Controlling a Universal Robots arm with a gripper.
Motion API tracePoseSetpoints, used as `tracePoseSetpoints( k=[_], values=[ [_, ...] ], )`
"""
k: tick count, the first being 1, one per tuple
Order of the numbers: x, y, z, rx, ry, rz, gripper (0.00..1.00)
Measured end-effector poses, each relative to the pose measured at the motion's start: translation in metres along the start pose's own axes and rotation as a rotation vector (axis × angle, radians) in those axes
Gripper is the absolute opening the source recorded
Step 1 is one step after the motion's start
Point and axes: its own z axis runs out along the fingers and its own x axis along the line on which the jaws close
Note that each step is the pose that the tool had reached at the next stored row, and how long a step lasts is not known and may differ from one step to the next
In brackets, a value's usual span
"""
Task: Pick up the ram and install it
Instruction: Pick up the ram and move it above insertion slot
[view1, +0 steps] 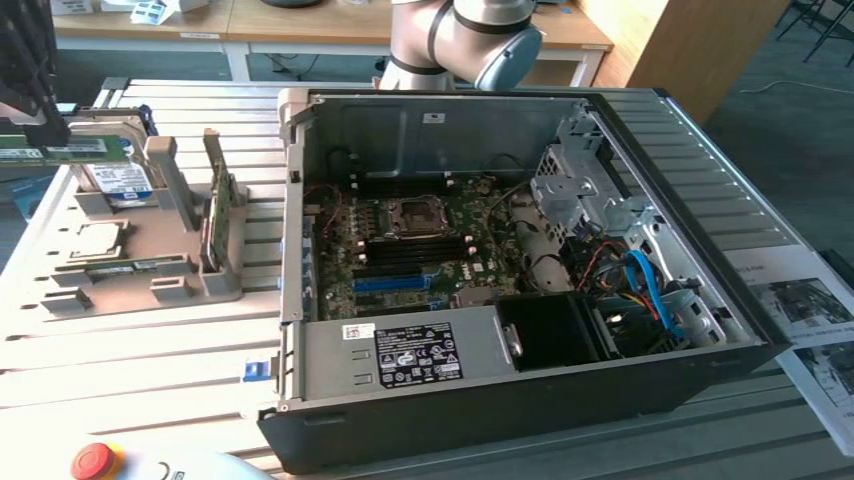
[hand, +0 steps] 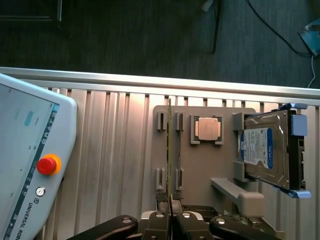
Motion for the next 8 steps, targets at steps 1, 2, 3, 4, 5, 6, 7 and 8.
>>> tracePoseSetpoints(
  k=[1, 2, 3, 4, 5, 6, 7, 8],
  values=[
    [0.0, -0.0022, -0.0001, 0.0, -0.0001, 0.0, 0.12],
    [0.0, -0.0042, -0.0003, 0.0, -0.0001, 0.0, 0.12],
    [0.0, -0.0063, -0.0005, -0.0001, 0.0, 0.0, 0.12],
    [0.001, -0.0084, -0.0007, -0.0001, 0.0, 0.0, 0.12],
    [0.001, -0.0107, -0.0009, -0.0001, 0.0, 0.0, 0.12],
    [0.001, -0.0128, -0.0011, -0.0001, 0.0, 0.0, 0.12],
    [0.001, -0.0149, -0.0012, 0.0, -0.0001, 0.0, 0.12],
    [0.001, -0.017, -0.0014, 0.0, -0.0001, 0.0, 0.12]
  ],
)
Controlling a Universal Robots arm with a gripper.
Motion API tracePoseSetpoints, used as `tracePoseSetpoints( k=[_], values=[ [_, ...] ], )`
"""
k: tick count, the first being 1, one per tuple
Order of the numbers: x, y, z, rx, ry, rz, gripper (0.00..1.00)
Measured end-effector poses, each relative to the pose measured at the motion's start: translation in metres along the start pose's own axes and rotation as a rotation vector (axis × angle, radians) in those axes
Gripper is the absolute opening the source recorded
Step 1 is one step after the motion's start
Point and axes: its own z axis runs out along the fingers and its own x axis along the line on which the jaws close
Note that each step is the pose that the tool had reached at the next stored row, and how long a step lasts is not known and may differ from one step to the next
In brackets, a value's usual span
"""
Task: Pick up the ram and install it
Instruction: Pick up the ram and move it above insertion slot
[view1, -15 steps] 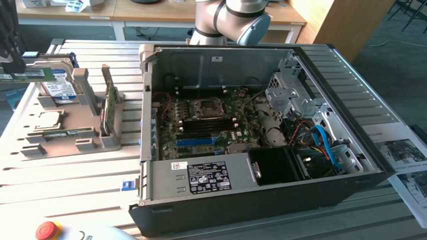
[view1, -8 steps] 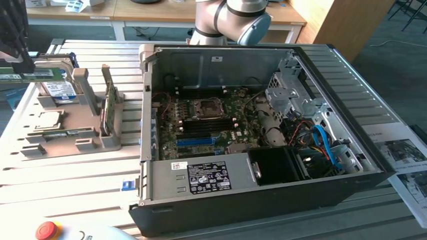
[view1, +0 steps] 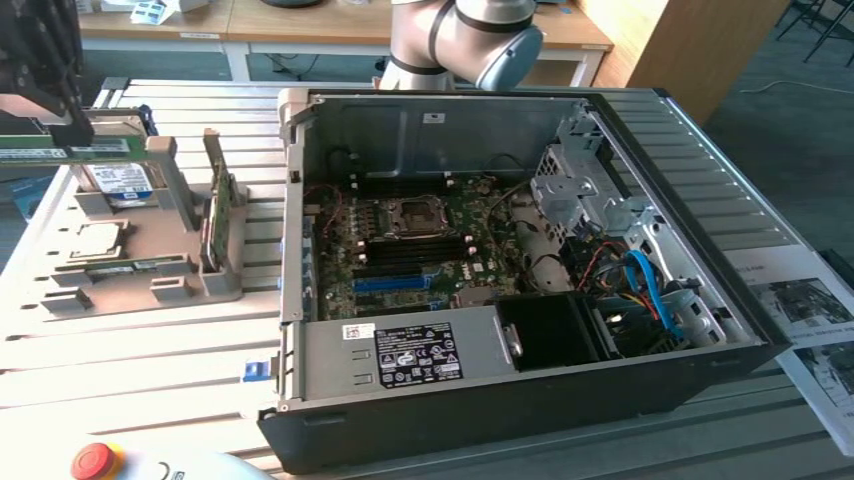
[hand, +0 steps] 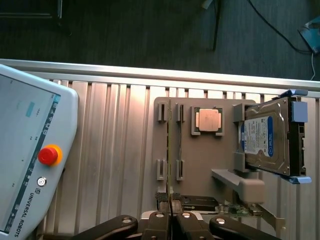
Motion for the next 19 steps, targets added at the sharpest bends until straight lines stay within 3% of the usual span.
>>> tracePoseSetpoints(
  k=[19],
  values=[
    [0.004, -0.048, -0.004, -0.0001, 0.0001, 0.0, 0.12]
  ],
)
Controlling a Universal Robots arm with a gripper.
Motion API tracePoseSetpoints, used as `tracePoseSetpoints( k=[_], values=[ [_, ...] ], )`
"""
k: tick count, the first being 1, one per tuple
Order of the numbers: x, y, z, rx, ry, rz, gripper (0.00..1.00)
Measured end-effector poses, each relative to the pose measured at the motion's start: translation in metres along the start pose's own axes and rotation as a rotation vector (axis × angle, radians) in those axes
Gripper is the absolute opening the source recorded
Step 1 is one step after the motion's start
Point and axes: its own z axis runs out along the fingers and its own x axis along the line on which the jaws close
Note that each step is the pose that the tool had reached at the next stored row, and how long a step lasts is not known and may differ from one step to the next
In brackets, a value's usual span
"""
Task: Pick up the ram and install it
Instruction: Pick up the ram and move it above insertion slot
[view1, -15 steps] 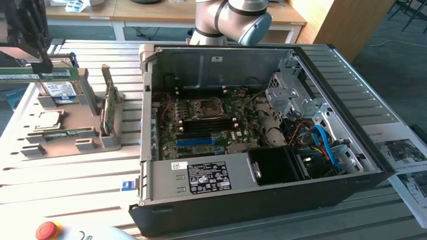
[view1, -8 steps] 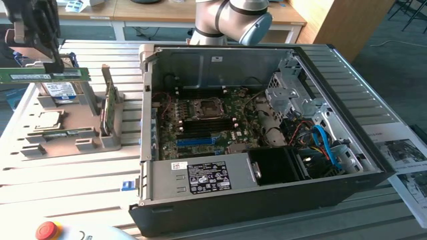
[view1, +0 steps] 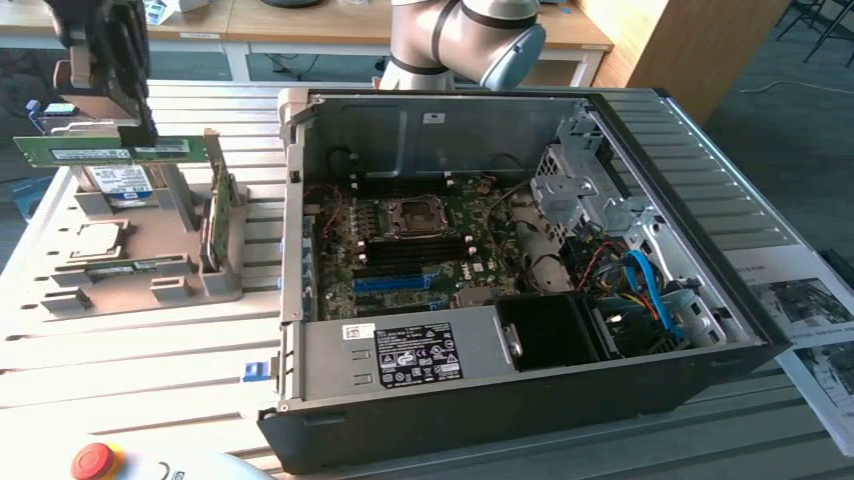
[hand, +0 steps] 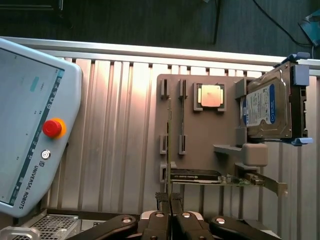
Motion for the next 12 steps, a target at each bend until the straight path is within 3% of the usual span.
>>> tracePoseSetpoints(
  k=[12],
  values=[
    [0.003, -0.0358, -0.003, 0.0, 0.0, 0.0, 0.12]
  ],
)
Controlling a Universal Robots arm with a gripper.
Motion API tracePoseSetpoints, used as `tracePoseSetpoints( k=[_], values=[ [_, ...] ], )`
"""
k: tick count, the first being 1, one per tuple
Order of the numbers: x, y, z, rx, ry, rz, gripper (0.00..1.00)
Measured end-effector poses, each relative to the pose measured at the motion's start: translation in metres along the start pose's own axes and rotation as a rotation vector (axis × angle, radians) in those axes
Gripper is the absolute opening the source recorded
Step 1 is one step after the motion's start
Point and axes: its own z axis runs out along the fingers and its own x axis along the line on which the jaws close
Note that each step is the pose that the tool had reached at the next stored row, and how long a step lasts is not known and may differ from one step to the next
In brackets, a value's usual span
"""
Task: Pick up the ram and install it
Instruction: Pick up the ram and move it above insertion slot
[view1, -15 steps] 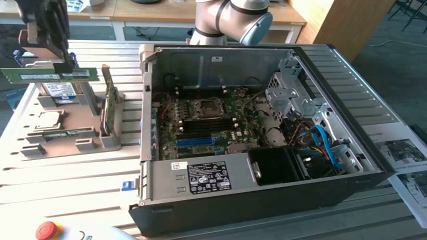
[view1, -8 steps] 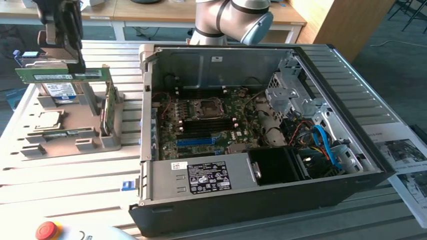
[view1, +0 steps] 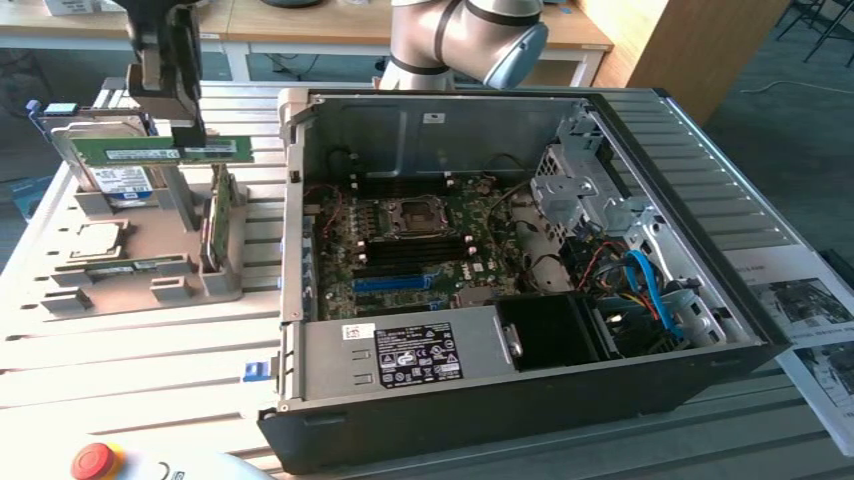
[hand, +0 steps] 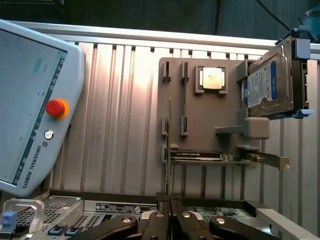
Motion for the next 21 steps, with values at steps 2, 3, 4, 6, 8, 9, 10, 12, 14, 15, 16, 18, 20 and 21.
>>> tracePoseSetpoints(
  k=[2, 3, 4, 6, 8, 9, 10, 12, 14, 15, 16, 18, 20, 21],
  values=[
    [0.0, -0.0063, -0.0005, 0.0, -0.0001, 0.0, 0.12],
    [0.001, -0.0094, -0.0007, 0.0001, -0.0001, 0.0, 0.12],
    [0.001, -0.0125, -0.001, 0.0001, -0.0001, 0.0, 0.12],
    [0.001, -0.0187, -0.0015, 0.0001, -0.0001, 0.0, 0.12],
    [0.002, -0.0249, -0.002, 0.0, 0.0, 0.0, 0.12],
    [0.002, -0.028, -0.0023, 0.0, 0.0, 0.0, 0.12],
    [0.002, -0.0311, -0.0025, 0.0001, -0.0001, 0.0, 0.12],
    [0.003, -0.0375, -0.003, 0.0001, -0.0001, 0.0, 0.12],
    [0.003, -0.0437, -0.0036, 0.0, -0.0001, 0.0, 0.12],
    [0.003, -0.0469, -0.0039, 0.0, 0.0, 0.0, 0.12],
    [0.004, -0.05, -0.0041, 0.0001, 0.0, 0.0, 0.12],
    [0.004, -0.0567, -0.0047, 0.0, 0.0, 0.0, 0.12],
    [0.005, -0.0632, -0.0051, 0.0001, -0.0001, 0.0, 0.12],
    [0.005, -0.0664, -0.0054, 0.0001, -0.0001, 0.0, 0.12]
  ],
)
